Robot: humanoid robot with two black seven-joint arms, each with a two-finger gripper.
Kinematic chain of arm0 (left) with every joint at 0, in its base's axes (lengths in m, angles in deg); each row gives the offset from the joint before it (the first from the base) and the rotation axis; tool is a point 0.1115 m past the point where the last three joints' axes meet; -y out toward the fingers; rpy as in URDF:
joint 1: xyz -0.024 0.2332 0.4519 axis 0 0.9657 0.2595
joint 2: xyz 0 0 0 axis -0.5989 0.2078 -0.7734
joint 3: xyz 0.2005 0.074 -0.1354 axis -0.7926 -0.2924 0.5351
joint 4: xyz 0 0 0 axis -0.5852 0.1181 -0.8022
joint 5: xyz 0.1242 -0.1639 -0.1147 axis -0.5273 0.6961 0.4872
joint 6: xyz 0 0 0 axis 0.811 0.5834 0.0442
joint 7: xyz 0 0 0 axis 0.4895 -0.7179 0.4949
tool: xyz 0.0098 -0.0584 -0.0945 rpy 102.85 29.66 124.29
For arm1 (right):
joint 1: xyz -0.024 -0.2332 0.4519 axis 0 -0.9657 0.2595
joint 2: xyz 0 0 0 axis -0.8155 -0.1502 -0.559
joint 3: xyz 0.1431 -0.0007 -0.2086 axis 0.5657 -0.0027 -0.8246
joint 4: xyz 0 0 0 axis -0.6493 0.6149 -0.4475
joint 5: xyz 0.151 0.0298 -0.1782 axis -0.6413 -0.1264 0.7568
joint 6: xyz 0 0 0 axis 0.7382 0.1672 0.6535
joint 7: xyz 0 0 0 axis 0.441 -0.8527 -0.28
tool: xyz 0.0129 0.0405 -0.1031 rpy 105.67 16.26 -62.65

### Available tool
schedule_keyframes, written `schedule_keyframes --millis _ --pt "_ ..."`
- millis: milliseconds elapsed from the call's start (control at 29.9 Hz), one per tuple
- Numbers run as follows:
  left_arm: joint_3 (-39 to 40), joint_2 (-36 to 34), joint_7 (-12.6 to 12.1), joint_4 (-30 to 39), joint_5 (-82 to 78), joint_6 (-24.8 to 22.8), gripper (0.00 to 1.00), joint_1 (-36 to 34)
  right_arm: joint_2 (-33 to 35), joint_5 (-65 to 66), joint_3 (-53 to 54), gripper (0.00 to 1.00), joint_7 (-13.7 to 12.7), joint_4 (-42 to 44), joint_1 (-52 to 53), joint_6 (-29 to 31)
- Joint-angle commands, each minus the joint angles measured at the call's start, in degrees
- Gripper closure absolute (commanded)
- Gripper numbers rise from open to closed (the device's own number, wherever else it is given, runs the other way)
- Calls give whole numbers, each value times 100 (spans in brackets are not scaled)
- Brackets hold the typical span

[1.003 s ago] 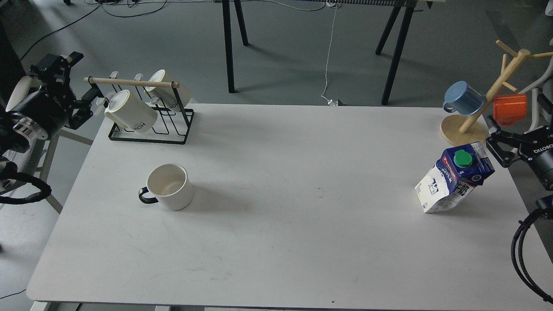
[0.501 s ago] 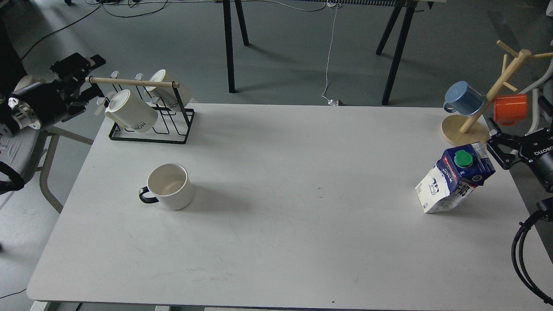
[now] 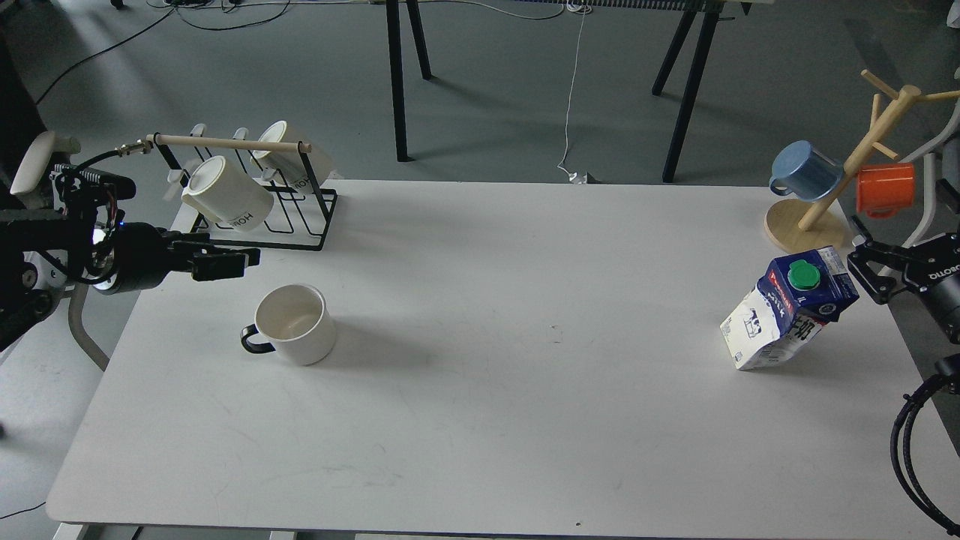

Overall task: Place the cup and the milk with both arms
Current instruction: 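Grasp the white mug's rim with the left gripper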

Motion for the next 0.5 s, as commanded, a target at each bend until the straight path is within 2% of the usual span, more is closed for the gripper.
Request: schedule_keyframes --millis 0,468 --pt "-307 156 -2 -19 -42 326 0 40 -2 0 0 5 1 0 -20 0" --pt "-519 754 -2 -563 -368 485 0 207 -2 0 9 5 9 -9 -29 0"
